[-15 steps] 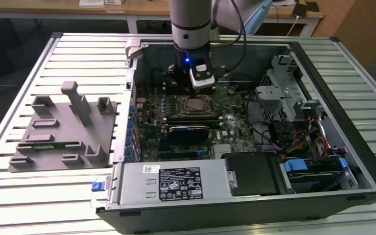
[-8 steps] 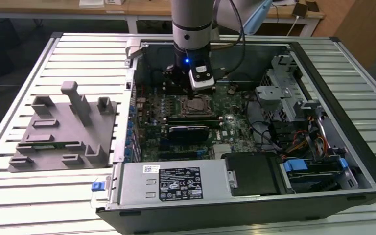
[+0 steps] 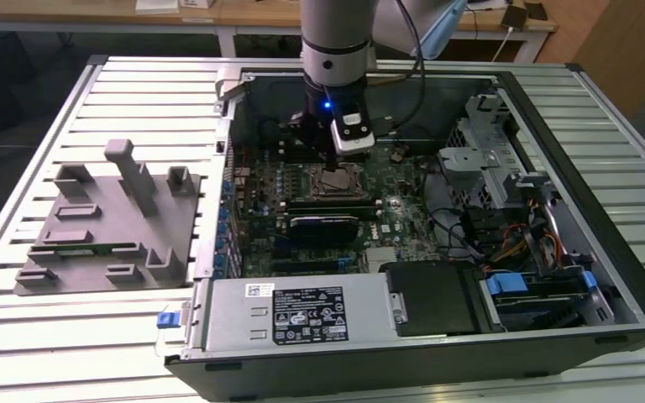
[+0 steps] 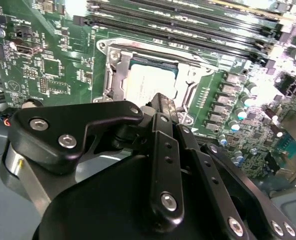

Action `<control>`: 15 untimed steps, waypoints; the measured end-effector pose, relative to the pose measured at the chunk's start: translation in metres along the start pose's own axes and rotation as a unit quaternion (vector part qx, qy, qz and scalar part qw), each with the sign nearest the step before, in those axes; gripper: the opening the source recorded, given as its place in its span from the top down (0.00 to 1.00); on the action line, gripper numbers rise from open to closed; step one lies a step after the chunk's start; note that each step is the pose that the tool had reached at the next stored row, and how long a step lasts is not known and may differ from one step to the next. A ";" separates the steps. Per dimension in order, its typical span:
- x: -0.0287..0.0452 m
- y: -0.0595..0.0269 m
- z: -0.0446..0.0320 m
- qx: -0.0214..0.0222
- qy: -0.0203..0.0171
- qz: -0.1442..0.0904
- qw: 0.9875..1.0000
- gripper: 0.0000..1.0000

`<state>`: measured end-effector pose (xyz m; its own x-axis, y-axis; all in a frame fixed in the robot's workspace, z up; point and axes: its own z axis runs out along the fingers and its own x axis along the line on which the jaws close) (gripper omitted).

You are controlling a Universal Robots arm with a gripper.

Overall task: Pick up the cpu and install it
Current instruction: 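Install the first cpu locking lever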

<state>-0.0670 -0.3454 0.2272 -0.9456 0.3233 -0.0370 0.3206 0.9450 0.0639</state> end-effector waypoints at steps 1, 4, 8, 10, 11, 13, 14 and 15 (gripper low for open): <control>-0.0010 0.0003 0.0004 0.000 0.000 -0.003 1.000 0.89; -0.0025 0.0007 0.0011 0.000 0.001 -0.016 1.000 0.89; -0.0032 0.0010 0.0024 -0.001 0.002 -0.037 0.999 0.89; -0.0047 0.0015 0.0030 0.000 0.002 -0.044 0.999 0.89; -0.0058 0.0018 0.0033 0.001 0.002 -0.047 0.999 0.89; -0.0074 0.0023 0.0039 0.001 0.003 -0.053 0.999 0.89; -0.0080 0.0025 0.0040 0.001 0.003 -0.057 0.998 0.89; -0.0083 0.0026 0.0040 0.001 0.003 -0.062 0.998 0.89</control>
<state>-0.0581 -0.3455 0.2236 -0.9784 0.2032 -0.0383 0.2008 0.9779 0.0582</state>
